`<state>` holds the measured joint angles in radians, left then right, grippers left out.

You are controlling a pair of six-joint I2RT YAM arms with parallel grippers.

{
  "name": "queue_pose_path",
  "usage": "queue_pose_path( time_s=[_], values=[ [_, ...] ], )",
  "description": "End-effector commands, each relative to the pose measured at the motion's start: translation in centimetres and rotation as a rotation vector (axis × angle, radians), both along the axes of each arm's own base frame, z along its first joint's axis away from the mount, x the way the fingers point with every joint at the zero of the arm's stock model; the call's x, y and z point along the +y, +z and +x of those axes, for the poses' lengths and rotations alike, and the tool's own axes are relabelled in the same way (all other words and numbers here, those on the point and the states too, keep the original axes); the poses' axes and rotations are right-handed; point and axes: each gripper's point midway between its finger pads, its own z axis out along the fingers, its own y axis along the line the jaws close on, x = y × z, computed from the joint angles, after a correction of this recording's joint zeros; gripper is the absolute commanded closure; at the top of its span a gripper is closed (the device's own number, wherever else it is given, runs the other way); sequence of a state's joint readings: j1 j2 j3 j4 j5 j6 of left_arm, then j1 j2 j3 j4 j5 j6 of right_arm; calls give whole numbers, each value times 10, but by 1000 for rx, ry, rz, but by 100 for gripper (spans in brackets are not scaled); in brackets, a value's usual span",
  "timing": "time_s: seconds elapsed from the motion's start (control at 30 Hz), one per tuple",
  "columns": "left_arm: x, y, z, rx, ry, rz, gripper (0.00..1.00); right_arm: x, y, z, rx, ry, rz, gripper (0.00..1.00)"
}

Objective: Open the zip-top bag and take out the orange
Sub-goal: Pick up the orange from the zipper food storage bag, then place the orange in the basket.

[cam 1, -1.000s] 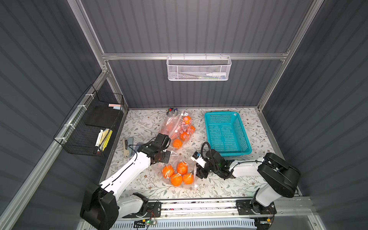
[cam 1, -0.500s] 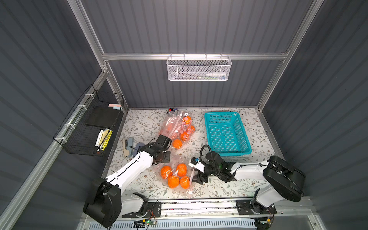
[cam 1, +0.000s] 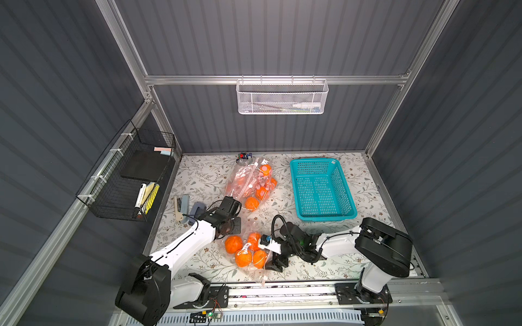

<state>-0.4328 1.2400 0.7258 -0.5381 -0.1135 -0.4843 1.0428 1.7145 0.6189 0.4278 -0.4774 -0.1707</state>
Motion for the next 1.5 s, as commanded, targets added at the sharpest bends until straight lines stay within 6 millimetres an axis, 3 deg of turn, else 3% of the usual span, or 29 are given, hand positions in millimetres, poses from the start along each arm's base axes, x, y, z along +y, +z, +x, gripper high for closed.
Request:
queue_pose_path(
  time_s=[0.0, 0.23, 0.37, 0.57, 0.67, 0.77, 0.9, 1.03, 1.2, 1.4, 1.47],
  values=[
    [0, 2, -3, -8, 15, -26, 100, 17, 9, 6, -37, 3, 59, 20],
    [10, 13, -2, -53, 33, 4, 100, 14, 26, -2, -40, 34, 100, 50],
    [20, 26, 1, -91, 53, 39, 100, -2, 24, -5, -32, 18, 38, 57],
    [43, 44, 3, -130, 102, 99, 100, -40, 19, 11, -66, -117, -93, 58],
    [61, 51, 1, -143, 147, 138, 100, -58, 34, 27, -118, -191, -107, 59],
    [75, 58, 1, -157, 187, 151, 100, -60, 58, 34, -133, -235, -52, 61],
    [74, 61, 1, -168, 187, 132, 100, -65, 67, 33, -129, -230, -94, 61],
    [75, 61, -1, -176, 189, 130, 100, -80, 64, 53, -161, -346, -172, 66],
    [70, 62, 1, -188, 167, 109, 100, -103, 77, 77, -142, -496, -178, 65],
    [68, 56, 2, -182, 154, 101, 100, -113, 133, 100, -133, -582, 15, 67],
    [67, 55, 3, -176, 152, 104, 100, -122, 154, 124, -121, -647, 59, 67]
  ],
)
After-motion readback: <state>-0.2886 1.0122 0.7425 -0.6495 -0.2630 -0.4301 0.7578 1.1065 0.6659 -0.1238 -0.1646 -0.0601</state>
